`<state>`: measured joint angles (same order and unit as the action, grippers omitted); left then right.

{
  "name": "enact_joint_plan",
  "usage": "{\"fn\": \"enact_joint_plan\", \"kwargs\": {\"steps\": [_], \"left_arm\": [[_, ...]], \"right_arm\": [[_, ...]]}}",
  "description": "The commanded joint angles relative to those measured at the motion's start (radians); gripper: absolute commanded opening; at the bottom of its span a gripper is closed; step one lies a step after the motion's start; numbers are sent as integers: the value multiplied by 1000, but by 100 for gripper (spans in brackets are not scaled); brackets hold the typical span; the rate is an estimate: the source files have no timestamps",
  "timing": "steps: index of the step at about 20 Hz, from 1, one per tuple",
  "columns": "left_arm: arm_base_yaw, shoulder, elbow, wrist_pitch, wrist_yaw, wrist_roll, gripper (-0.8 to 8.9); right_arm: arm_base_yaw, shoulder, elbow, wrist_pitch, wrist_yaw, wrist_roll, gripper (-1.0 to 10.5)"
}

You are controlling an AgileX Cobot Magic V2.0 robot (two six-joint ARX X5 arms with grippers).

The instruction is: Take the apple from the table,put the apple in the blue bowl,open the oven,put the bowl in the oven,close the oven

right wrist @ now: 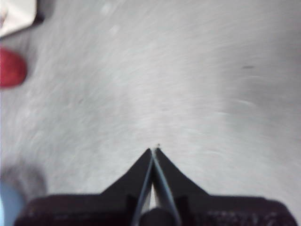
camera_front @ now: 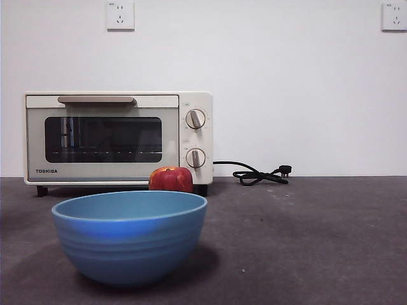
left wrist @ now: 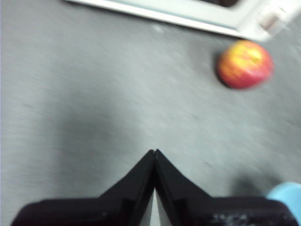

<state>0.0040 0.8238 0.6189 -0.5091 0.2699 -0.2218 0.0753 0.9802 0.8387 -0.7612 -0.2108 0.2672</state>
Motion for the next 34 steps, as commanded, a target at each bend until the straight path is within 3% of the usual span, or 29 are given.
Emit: {"fn": "enact_joint_plan", "kwargs": {"steps": [1, 6, 11, 14, 17, 20, 22, 24, 30, 34], "left_arm": [[2, 7, -2, -8, 35, -3, -4], [2, 10, -2, -75, 51, -3, -4], [2, 10, -2, -126, 52, 8, -4], [2, 10, -2, -134, 52, 8, -4], [2, 10, -2, -134, 52, 8, -4], [2, 10, -2, -134, 51, 15, -4], [2, 10, -2, -133, 51, 16, -4], [2, 10, -2, -134, 52, 16, -4], [0, 10, -2, -135, 52, 21, -4], [-3, 10, -2, -143, 52, 36, -4]], "right_arm": [[81, 123, 79, 10, -6, -34, -3], [278, 428, 366, 0, 38, -34, 1], [414, 694, 696, -63, 77, -35, 13], [481, 827, 871, -103, 100, -34, 137], [538, 946, 1021, -141, 130, -32, 174], [597, 1062, 1158, -202, 206, -33, 392], [630, 1123, 1207, -205, 235, -33, 512], [650, 1175, 1237, -202, 275, -26, 562], [657, 1297, 1253, -162, 346, 22, 574], [656, 1340, 1253, -125, 343, 30, 577]]}}
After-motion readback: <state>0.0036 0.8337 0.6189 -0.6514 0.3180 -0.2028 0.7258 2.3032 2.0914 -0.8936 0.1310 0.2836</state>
